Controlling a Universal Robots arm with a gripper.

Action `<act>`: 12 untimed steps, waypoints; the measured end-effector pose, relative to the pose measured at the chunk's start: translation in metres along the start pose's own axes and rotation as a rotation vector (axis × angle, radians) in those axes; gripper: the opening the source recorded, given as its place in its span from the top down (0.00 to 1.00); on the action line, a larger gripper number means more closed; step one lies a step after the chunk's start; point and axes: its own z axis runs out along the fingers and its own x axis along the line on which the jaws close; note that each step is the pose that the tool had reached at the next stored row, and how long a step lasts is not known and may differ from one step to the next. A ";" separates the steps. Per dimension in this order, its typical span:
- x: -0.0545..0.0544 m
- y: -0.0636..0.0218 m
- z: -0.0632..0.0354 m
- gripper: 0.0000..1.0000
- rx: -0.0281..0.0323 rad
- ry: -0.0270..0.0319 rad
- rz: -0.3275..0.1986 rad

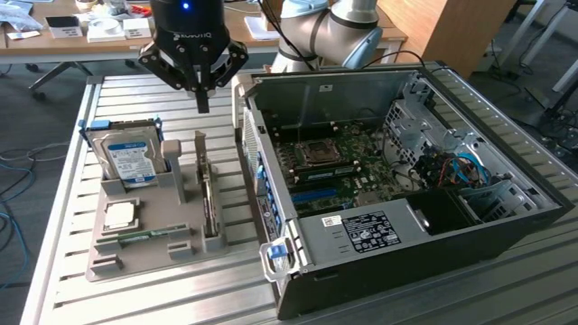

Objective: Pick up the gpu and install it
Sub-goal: 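Reach for the gpu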

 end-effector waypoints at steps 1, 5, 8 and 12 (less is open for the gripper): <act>0.000 -0.0017 -0.0001 0.89 0.0000 0.0001 0.000; 0.000 -0.0064 -0.0003 0.89 0.0000 0.0001 0.000; 0.000 -0.0075 -0.0004 0.89 0.0001 0.0001 0.000; 0.000 -0.0083 -0.0004 0.89 0.0001 0.0001 0.000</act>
